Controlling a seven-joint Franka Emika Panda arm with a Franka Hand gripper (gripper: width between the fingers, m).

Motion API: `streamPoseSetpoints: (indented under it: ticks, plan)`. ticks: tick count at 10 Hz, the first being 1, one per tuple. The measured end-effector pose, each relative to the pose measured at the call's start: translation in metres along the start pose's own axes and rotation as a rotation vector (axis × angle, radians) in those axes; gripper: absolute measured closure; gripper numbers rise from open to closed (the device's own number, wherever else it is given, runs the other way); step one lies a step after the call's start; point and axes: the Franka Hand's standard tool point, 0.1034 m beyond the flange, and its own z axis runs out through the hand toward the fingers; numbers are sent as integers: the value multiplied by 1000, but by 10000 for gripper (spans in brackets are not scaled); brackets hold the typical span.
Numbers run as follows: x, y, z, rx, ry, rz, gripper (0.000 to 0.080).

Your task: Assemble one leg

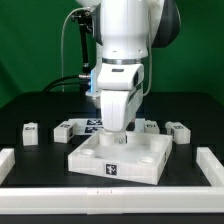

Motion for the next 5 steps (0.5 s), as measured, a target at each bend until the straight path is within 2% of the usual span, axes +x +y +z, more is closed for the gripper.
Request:
streamPoseSetpoints:
  ticks: [1, 2, 3, 4, 5]
  plan:
    - [1, 0, 0, 0, 1, 0, 236]
    - [3, 0, 0, -1, 1, -1, 377]
    - [3, 0, -1, -2, 2, -1, 377]
    - [3, 0, -1, -3, 2, 1, 561]
    - [4, 0, -2, -3, 2, 7, 561]
